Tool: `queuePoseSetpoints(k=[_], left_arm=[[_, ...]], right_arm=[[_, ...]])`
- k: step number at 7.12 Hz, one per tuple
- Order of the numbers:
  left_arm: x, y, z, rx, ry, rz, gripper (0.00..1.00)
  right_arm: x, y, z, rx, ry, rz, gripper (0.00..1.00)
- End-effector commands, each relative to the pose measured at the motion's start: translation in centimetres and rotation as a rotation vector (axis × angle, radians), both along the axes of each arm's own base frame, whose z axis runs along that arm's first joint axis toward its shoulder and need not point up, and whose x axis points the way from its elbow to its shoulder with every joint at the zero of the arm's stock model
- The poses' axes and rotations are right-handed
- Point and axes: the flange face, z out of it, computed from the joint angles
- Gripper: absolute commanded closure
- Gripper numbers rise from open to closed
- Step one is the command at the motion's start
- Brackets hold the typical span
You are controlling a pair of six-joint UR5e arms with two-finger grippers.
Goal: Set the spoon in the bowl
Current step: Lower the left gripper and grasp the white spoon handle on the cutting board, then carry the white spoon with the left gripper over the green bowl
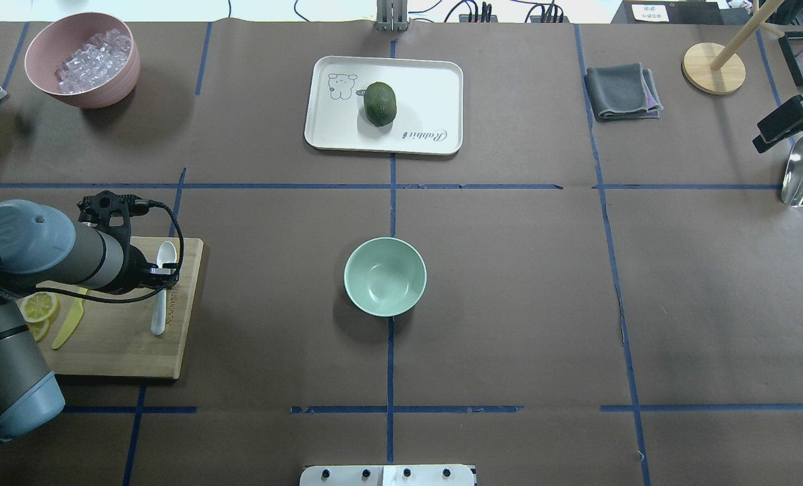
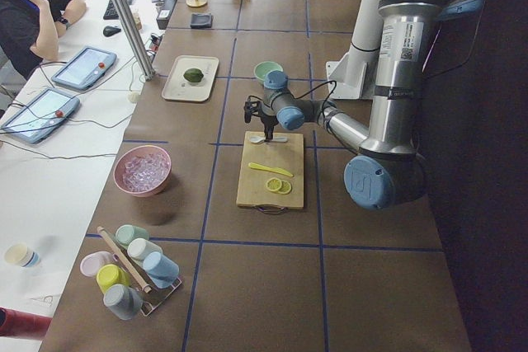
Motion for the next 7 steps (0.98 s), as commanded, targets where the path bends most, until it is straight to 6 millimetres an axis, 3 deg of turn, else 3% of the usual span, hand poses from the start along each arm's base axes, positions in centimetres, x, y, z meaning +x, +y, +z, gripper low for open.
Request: queuePoseSetpoints(k=[1, 3, 4, 6, 7], left_arm=[[-1.3, 1.1, -2.1, -0.03, 0.047, 0.038, 0.99], [-3.0, 1.8, -6.5, -0.059, 0.026, 0.038, 1.0], [-2.4, 1.4, -11.1, -0.063, 0.025, 0.039, 1.0], [0.9, -0.1, -21.5, -0.064, 0.071, 0.042, 1.0], [4.3, -0.4, -24.8, -0.121, 0.118, 0.005, 1.0]], right_arm=[[0.3, 0.0, 0.0, -0.001, -0.003, 0.005, 0.0], [1.0, 0.1, 0.2, -0.017, -0.035, 0.007, 0.0], [1.8, 0.6, 1.4, -0.031, -0.034, 0.011, 0.0], [4.5, 1.7, 4.3, -0.031, -0.018, -0.001, 0.0], [6.2, 2.6, 6.0, -0.036, -0.022, -0.008, 0.0]])
